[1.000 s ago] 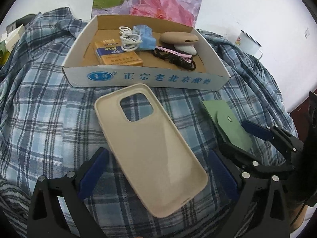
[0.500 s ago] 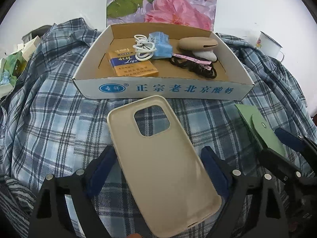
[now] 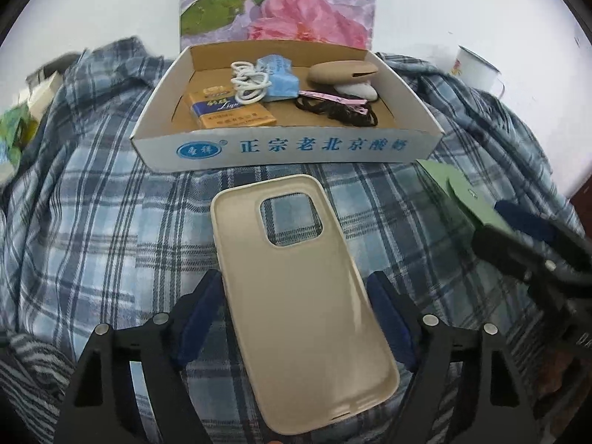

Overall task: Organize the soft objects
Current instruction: 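Grasp the beige phone case with the left gripper while the right gripper grasps the green wallet, then lift the phone case and green wallet and carry them over the box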

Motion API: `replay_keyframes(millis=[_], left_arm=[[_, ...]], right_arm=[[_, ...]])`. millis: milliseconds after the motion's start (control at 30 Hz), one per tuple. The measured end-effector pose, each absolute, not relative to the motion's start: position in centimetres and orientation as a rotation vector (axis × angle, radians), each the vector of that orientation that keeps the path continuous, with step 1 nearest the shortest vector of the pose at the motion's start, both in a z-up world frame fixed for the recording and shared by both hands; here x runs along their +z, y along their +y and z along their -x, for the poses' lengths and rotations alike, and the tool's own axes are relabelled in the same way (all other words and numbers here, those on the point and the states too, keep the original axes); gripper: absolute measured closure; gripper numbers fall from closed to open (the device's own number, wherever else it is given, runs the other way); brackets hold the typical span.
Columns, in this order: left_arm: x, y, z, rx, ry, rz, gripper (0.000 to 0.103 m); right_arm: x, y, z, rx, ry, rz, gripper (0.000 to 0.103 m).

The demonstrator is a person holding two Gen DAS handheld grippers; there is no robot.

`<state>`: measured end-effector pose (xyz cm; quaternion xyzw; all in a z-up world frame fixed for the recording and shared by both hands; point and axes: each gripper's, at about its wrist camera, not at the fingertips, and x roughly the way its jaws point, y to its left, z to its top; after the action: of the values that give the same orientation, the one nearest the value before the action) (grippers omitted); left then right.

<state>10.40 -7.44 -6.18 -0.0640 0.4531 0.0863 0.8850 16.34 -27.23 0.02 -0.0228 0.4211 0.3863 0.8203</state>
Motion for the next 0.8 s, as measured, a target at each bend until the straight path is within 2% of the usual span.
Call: replay_keyframes(millis=[267,300,333,367,533,600,633,667,800], left_arm=[[-5.6,-6.9,-9.9,0.137,0.894,0.168,0.027],[-5.4,-7.0,-9.8,0.131,0.886,0.165,0.038],[-5.0,-7.0,-9.7,0.138,0.876,0.155,0.100],[-4.9,-6.9,-9.9,0.151,0.889,0.143,0.096],[-5.5,-7.1,-10.3,0.107,0.933,0.144,0.094],[-5.5,-7.3,-10.2,0.128,0.938,0.133,0.066],[-5.5,-7.4,-10.2,0.135,0.949,0.142,0.026],[-5.4,-7.4,-10.2,0.118,0.946,0.176,0.012],[-4.6,-8.4,-9.9,0.089,0.903,0.202,0.013]], right_arm=[[0.4,-27.5,-16.1,0.826,0.873,0.043,0.033],[0.5,-27.6,-16.0,0.828,0.864,0.037,0.033],[0.6,-27.7,-16.0,0.827,0.859,0.032,0.033],[0.7,-27.8,-16.0,0.827,0.857,0.027,0.034],[0.7,-27.9,-16.0,0.829,0.855,0.015,0.034],[0.7,-27.9,-16.0,0.825,0.862,0.021,0.034],[0.7,-27.9,-16.0,0.822,0.864,0.022,0.034],[0.6,-27.9,-15.9,0.821,0.865,0.023,0.034],[0.7,-27.9,-15.9,0.816,0.866,0.022,0.034]])
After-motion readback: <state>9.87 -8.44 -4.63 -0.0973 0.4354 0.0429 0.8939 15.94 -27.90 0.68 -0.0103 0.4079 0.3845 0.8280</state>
